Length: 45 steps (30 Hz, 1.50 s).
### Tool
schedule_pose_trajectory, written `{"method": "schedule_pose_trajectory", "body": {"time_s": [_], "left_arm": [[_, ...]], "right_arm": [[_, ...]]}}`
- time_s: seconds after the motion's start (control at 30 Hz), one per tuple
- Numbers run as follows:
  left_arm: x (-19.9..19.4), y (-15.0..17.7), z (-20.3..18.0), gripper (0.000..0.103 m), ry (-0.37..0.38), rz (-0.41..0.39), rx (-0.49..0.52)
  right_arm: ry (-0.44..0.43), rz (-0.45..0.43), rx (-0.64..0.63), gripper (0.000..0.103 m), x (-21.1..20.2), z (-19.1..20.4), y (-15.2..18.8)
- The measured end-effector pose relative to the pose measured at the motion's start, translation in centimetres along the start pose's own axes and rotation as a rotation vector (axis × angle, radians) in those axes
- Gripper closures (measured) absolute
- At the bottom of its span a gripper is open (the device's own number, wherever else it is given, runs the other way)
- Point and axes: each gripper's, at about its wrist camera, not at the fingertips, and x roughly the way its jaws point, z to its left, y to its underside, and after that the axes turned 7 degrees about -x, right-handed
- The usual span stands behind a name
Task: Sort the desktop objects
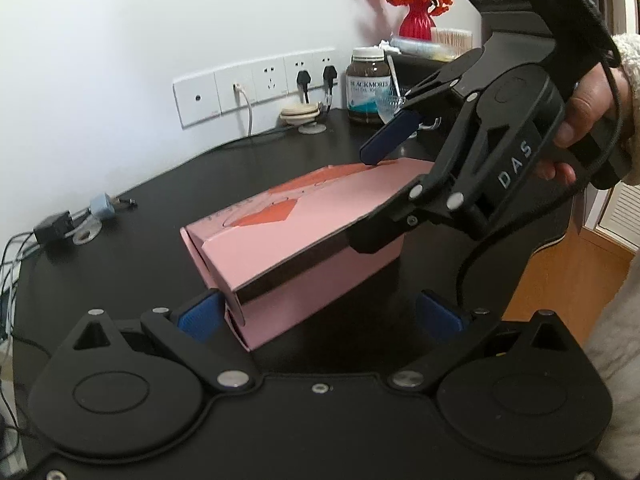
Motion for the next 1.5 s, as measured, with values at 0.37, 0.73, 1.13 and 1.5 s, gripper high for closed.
{"method": "schedule_pose_trajectory", "body": {"time_s": [0.37,0.73,1.13,1.5], "left_arm": [[1.3,0.8,1.3,0.000,0.028,0.035,-0.062],[2.5,0.6,1.9,0.000,0.025,0.061,-0.068],[3.3,-0.2,1.9,0.000,0.010,0.103,-0.058],[3.8,-0.9,1.6,0.000,-0.011,0.156,-0.033]], "right_arm": [[0.028,0.057,-0.111,0.007,1.8,2.5,0.9],[0.043,0.090,-0.244,0.006,-0.2,2.4,1.8],[0.060,0.091,-0.400,0.016,-1.8,2.5,5.5],[0.032,0.008,-0.282,0.034,-1.7,1.2,6.0]]}}
